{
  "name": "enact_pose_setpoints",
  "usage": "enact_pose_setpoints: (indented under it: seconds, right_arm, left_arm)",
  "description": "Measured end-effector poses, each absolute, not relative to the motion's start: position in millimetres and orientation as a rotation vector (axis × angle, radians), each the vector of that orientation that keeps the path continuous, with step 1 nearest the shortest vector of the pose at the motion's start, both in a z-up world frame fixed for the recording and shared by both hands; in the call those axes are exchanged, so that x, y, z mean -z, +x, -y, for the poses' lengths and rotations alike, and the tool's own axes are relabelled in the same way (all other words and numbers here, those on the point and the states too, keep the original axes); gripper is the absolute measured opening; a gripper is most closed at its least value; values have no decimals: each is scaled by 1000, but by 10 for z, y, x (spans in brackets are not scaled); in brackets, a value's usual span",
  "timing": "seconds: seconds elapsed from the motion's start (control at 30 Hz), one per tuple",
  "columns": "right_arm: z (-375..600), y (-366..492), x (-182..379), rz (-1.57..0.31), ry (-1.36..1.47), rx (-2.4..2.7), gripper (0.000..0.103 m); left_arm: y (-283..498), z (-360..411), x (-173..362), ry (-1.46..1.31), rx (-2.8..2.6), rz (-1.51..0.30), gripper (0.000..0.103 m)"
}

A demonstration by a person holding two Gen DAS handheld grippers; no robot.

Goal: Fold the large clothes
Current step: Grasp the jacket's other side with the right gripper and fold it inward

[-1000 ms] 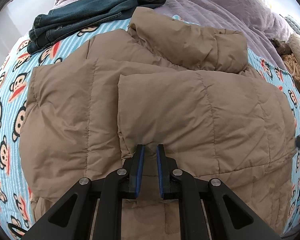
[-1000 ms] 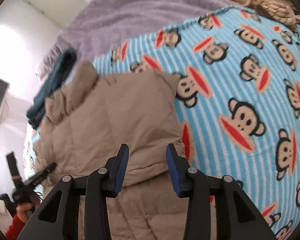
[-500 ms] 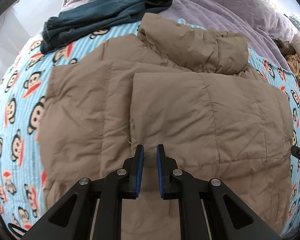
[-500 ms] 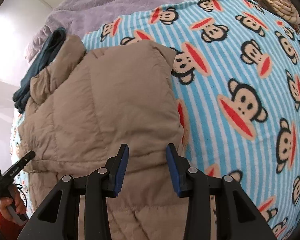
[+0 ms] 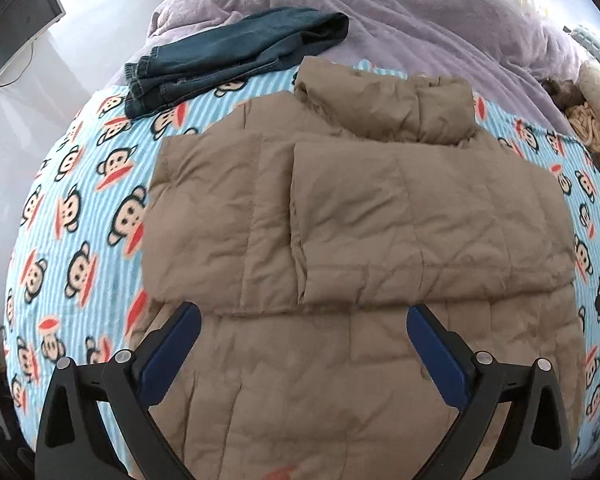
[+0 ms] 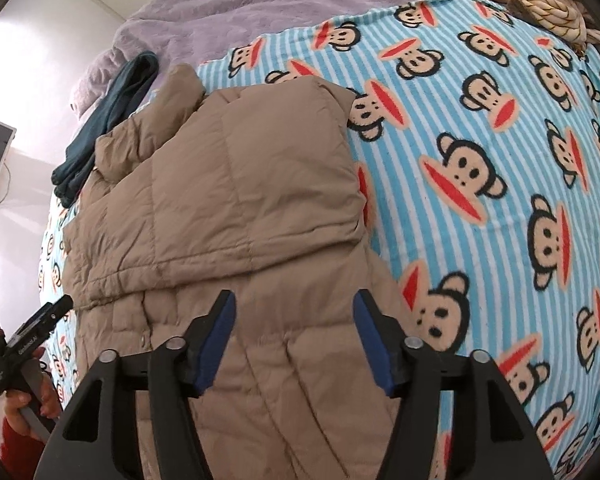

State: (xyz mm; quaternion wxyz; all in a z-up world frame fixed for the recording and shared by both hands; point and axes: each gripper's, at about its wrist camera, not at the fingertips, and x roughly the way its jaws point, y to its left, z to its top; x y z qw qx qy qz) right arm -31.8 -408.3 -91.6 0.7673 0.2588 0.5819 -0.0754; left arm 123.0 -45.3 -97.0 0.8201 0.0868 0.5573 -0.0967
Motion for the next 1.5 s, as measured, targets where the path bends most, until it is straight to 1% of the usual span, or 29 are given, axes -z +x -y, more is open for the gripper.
enact_pose_setpoints:
  seconds: [0.03, 0.1, 0.17, 0.2, 0.27, 0.3, 0.33, 0.37, 0.43, 0.57, 0.83, 1.07, 1.17, 1.3, 1.5]
  right_arm:
    - [4067, -345, 896, -1260, 563, 159, 77]
    - [4037, -406, 842, -1249, 569, 144, 83]
    - [3992, -481, 793, -1245, 565, 133, 85]
    - [3972, -509, 777, -1244, 560, 127, 87]
    - [3930, -574, 741, -1232, 545, 118, 88]
    - [3900, -610, 722, -1225, 532, 115, 90]
    - [3873, -642, 709, -1219, 517, 115, 102]
    - [3851, -670, 694, -1207, 508, 117, 103]
    - [3804, -744, 676, -1182, 512, 100, 103]
    - [3773, -836, 741, -1227, 573, 40, 103]
    - [3741, -1075, 892, -1325, 602, -12, 103]
    - [3805, -1389, 793, -1285, 651, 36, 103]
    - [3802, -1574, 785, -1256, 728, 54, 103]
    - [3732, -1905, 900, -1232, 902, 72, 103]
    - [3530, -2462, 1137, -1216, 1082, 136, 103]
  left_arm:
    - [1188, 445, 952, 184, 205, -1188, 103]
    - [1092, 417, 923, 187, 197, -1191, 103]
    - [1007, 392, 906, 191, 189, -1197, 103]
    - [959, 386, 903, 196, 185, -1202, 103]
    - [869, 380, 904, 210, 173, -1213, 103]
    - [822, 373, 908, 215, 168, -1218, 103]
    - [745, 371, 904, 219, 161, -1223, 103]
    - [699, 371, 895, 219, 158, -1225, 103]
    - [580, 368, 858, 222, 148, -1221, 103]
    - [357, 330, 825, 255, 87, -1209, 103]
    - [-136, 48, 879, 155, 43, -1302, 103]
    - [-409, -95, 897, 149, 83, -1319, 103]
    - [-460, -205, 929, 143, 120, -1318, 103]
    - [-561, -449, 1021, 120, 159, -1329, 103]
    - [-768, -1080, 1111, -103, 217, -1358, 103]
